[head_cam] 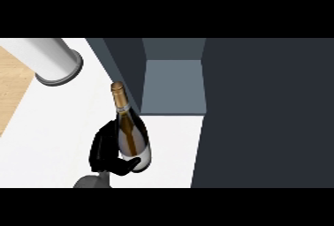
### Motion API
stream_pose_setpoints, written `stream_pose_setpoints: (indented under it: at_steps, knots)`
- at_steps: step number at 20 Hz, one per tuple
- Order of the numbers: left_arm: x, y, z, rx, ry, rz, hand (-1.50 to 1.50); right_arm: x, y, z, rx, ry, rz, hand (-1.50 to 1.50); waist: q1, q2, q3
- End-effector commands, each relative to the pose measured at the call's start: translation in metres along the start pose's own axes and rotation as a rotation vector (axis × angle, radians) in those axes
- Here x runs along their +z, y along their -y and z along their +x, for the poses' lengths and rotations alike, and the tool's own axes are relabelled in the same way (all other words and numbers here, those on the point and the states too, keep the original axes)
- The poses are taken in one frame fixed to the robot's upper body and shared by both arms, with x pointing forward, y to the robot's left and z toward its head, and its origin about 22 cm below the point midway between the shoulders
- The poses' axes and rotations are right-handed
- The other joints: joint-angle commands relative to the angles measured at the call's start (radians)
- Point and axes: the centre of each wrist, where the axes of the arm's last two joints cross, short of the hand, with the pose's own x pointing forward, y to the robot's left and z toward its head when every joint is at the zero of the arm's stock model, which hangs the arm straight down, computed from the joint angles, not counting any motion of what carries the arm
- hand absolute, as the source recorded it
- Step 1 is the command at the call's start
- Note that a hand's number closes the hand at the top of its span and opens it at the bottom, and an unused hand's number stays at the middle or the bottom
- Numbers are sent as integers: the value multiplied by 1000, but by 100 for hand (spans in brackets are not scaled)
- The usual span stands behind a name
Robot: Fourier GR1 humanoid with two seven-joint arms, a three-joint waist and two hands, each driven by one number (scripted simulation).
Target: Pick up the wine, place it into the cabinet and close the cabinet
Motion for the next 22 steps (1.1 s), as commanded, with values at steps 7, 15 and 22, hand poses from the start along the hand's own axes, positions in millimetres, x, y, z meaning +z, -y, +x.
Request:
stream_pose_setpoints:
  at_steps: [7,15,22]
  knots:
    - [4,65,-11,22,-74,37,150,20,4,19,-16,17,8,-150,-12,2,-1]
    - [-2,70,-24,31,-76,115,150,3,1,0,-7,21,28,-150,-7,3,-1]
    - [-9,76,-40,13,-78,110,150,3,10,8,-2,13,24,-150,-8,3,-1]
